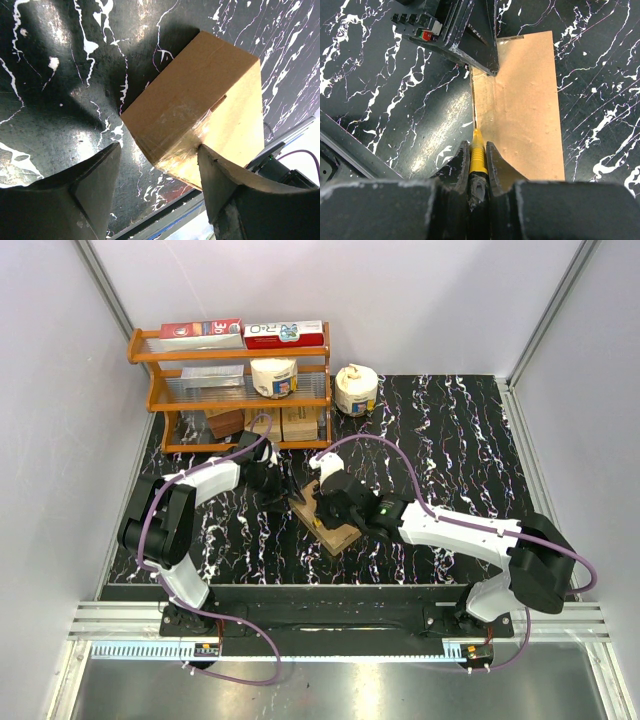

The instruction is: Unpack the express box

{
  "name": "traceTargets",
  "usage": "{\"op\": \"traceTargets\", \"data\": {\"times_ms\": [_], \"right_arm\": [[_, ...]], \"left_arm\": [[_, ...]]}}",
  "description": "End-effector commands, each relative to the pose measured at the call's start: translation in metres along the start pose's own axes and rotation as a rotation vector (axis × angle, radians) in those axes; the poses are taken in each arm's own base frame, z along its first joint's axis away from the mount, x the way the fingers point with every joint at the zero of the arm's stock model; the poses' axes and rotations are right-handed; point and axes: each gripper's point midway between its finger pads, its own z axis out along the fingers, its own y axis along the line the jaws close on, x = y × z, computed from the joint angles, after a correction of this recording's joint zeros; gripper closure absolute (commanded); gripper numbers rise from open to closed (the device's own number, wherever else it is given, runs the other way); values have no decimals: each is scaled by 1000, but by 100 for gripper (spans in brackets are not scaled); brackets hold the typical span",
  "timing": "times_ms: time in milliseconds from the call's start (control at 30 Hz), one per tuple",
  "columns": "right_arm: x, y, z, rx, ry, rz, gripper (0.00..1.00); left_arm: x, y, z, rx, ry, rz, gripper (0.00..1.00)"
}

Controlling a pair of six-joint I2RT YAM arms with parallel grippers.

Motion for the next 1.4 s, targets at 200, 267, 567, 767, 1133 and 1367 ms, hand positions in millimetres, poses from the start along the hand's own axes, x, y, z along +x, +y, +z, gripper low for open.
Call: {"op": "traceTargets", "data": {"times_ms": [200, 267, 567, 767, 1133, 1367], "right_arm": [[24, -7, -7, 21, 58, -29, 100], [33, -9, -10, 30, 74, -47, 100], [36, -20, -26, 102, 39, -127, 100], [23, -13, -30, 77, -19, -210, 100], [40, 0, -26, -2, 32, -281, 100], [49, -3, -41, 0, 74, -268, 100]], "left_arm": [[5, 26, 13, -105, 17, -34, 35], [4, 26, 14, -107, 20, -34, 36], [5, 33, 18, -138, 27, -50, 39], [2, 36, 19, -155, 25, -40, 39], [-13, 30, 20, -159, 2, -24, 40], [-23, 30, 21, -184, -13, -22, 42]]}}
